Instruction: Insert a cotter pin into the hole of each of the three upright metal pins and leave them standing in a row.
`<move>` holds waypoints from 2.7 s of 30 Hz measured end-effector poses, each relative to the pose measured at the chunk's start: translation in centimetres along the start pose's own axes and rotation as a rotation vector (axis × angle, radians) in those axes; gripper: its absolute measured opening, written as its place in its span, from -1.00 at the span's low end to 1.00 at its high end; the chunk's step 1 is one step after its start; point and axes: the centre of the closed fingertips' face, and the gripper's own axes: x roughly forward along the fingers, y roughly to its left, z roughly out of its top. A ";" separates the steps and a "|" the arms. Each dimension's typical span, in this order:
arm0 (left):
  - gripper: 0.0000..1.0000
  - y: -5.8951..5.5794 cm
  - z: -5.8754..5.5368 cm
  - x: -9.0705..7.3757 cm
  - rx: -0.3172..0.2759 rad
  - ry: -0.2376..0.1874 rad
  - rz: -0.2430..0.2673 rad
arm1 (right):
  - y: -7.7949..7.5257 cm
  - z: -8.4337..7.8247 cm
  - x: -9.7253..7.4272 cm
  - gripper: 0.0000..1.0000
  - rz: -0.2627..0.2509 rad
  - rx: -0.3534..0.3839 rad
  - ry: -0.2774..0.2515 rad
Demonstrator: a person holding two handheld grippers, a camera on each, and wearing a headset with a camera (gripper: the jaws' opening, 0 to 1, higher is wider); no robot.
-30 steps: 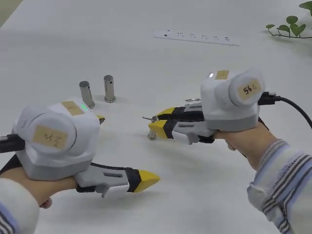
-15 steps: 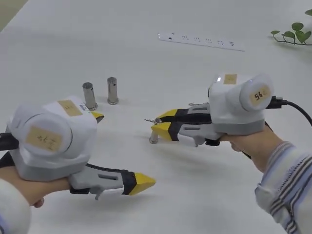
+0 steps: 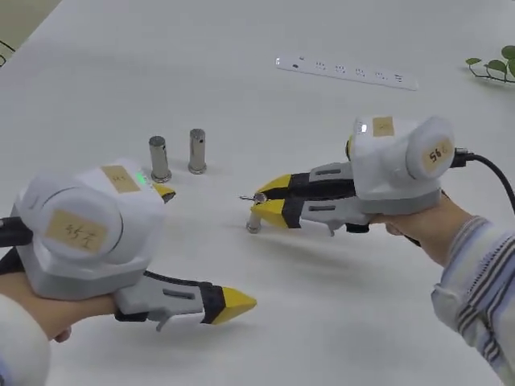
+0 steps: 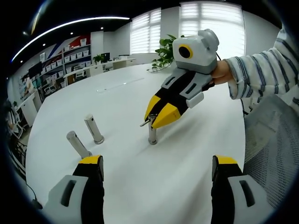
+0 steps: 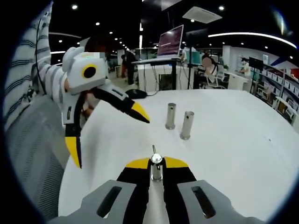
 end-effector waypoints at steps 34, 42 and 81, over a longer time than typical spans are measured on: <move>0.91 1.7 -0.4 -0.7 -0.088 0.010 0.031 | -0.9 0.8 -0.2 -0.63 0.009 0.068 -0.056; 0.89 4.0 -0.7 -0.9 -0.087 0.022 0.062 | -0.7 1.0 -1.7 -0.52 -0.039 0.095 -0.070; 0.14 12.2 0.1 0.6 -0.253 -0.050 0.161 | 2.4 -4.9 -13.3 0.53 -0.378 0.397 -0.024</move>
